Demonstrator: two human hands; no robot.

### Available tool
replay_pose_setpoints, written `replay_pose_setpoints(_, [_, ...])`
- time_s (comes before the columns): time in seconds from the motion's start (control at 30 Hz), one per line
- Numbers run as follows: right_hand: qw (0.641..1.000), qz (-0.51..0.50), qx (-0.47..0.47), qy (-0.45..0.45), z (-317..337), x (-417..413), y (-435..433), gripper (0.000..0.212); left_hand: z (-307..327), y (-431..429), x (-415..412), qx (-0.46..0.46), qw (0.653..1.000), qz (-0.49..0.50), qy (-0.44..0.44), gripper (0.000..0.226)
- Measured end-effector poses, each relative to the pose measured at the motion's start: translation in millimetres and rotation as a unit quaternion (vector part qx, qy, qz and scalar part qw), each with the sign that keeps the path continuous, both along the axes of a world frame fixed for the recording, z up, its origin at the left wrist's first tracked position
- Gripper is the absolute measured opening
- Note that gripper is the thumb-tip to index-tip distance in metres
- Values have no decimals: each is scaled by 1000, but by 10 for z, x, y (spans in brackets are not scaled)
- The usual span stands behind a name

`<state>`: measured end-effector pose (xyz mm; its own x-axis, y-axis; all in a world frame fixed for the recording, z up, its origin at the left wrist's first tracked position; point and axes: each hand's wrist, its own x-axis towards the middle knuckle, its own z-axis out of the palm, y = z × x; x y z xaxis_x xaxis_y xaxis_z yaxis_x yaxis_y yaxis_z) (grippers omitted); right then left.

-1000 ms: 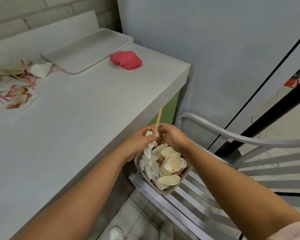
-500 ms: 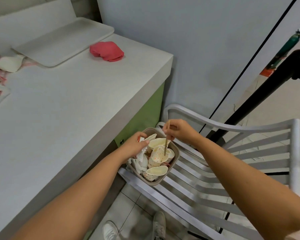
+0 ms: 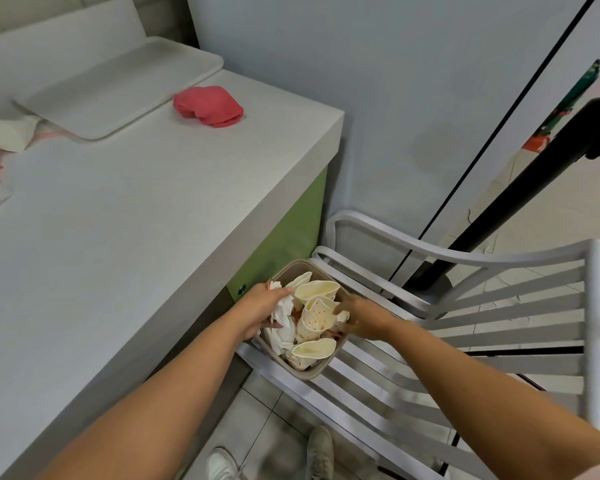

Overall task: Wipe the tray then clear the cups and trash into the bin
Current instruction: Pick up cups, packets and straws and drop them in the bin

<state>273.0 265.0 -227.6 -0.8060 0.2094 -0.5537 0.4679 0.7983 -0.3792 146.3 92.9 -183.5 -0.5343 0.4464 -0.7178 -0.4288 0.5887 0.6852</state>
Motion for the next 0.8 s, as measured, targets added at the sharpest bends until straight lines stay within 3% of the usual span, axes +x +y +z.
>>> replay_pose_setpoints(0.1, [999, 44, 29, -6, 98, -123, 69, 71, -2, 16, -10, 26, 999, 33, -31, 18])
replay_pose_setpoints(0.17, [997, 10, -8, 75, 252, -246, 61, 60, -25, 40, -24, 47, 997, 53, -43, 27])
replay_pose_setpoints(0.23, [983, -54, -120, 126, 426, -356, -27, 44, -1, 79, -12, 73, 996, 49, -32, 34])
replay_pose_setpoints(0.37, [907, -132, -395, 66, 579, -438, -269, 26, 78, 134, 5, 127, 992, -16, -2, 40])
replay_pose_setpoints(0.5, [859, -165, -477, 90, 548, -482, -300, 10, 61, 79, -33, 161, 986, -32, -6, 35])
replay_pose_setpoints(0.57, [854, -173, -480, 105, 557, -489, -290, 6, 57, 49, -22, 151, 987, -55, -1, 36])
replay_pose_setpoints(0.63, [873, -161, -443, 128, 575, -508, -309, 12, 19, 5, -8, 124, 990, -63, 9, 40])
replay_pose_setpoints(0.73, [943, -77, -281, 161, 533, -555, -352, 12, -95, -97, -15, 61, 995, -58, 49, 60])
replay_pose_setpoints(0.8, [981, 24, -144, 130, 445, -544, -355, 6, -141, -172, -27, 30, 997, -37, 59, 71])
